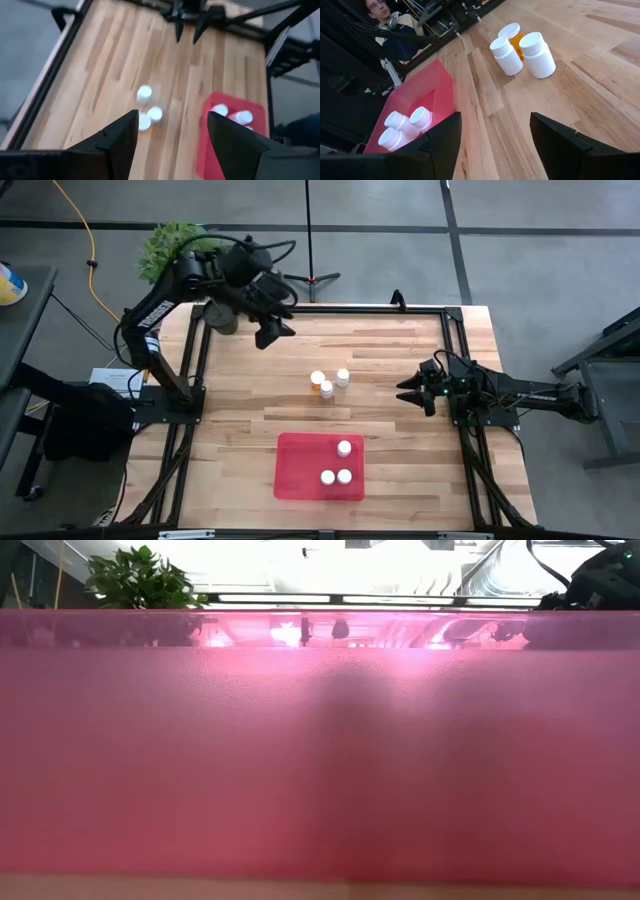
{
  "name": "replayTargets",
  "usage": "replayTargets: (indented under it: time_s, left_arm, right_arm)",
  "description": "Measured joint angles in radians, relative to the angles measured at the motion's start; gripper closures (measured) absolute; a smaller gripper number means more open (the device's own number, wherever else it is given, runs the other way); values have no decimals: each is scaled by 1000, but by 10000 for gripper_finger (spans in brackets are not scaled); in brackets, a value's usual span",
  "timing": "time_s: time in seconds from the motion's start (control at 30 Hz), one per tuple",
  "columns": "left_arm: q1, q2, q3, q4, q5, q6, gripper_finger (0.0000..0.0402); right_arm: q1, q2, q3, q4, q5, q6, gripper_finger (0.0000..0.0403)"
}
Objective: Pick and place pill bottles into a basket
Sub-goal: Put the orange pill bottle into the red bin
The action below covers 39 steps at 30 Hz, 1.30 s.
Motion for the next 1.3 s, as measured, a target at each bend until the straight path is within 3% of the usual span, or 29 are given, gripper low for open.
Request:
replayTargets:
  time_s: [0.33, 0.63, 0.93, 1.17, 1.3]
  left_arm:
    - [-3, 0, -258, -34, -17, 98, 131]
    - [-3, 1, -481, 84, -53, 193, 131]
    - [-4, 1, -553, 153, -117, 288, 131]
    - [-4, 3, -584, 167, -282, 300, 131]
    - [-3, 15, -589, 179, -238, 360, 131]
  right_arm:
    - [0, 0, 0, 0, 0, 11, 176]
    - [0, 0, 1, 0, 0, 11, 176]
    - [0, 0, 1, -8, 16, -7, 176]
    - [0, 0, 1, -8, 30, -17, 176]
    - [0, 0, 1, -9, 31, -19, 176]
